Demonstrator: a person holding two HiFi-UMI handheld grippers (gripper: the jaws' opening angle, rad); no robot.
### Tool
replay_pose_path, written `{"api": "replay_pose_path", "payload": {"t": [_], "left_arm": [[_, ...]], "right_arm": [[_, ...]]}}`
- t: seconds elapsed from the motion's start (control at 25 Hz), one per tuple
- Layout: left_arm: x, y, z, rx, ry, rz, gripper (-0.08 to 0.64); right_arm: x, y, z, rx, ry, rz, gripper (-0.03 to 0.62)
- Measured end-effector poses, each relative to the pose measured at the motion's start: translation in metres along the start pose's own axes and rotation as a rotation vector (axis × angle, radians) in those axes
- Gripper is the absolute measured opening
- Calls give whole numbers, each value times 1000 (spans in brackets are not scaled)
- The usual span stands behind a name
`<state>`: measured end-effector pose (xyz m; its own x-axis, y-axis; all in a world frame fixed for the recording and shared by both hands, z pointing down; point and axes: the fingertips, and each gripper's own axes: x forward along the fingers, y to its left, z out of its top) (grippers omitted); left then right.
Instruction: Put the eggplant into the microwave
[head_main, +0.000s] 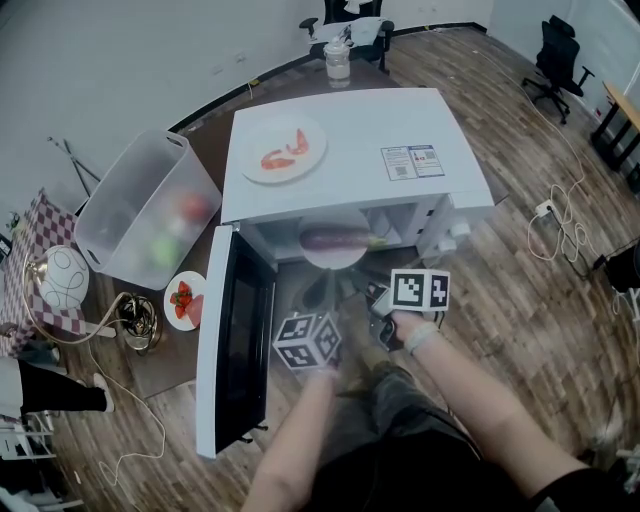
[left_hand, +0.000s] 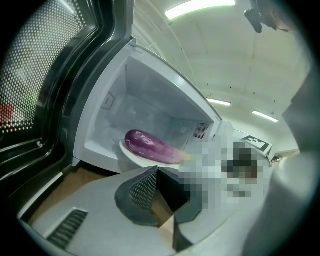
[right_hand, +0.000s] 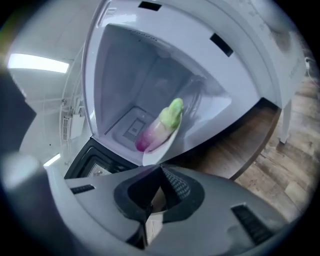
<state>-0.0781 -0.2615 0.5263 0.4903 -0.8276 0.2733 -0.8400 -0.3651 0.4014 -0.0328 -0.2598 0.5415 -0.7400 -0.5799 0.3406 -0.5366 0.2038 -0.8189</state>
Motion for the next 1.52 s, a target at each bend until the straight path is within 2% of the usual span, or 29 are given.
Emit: {"api": "replay_pose_path", "payload": {"t": [0.2, 0.32, 1.0, 1.52], "left_arm": [[1, 2, 0, -3, -3, 5, -2], [2, 3, 1, -2, -5, 7, -2], [11, 2, 4, -20, 1, 9, -2], [22, -1, 12, -25, -3, 0, -2]], "right_arm": [[6, 4, -6, -148, 83, -46, 2], [9, 8, -5, -174, 96, -47, 2], [17, 8, 9, -154, 118, -42, 2], [22, 6, 21, -95, 98, -30, 3]]}}
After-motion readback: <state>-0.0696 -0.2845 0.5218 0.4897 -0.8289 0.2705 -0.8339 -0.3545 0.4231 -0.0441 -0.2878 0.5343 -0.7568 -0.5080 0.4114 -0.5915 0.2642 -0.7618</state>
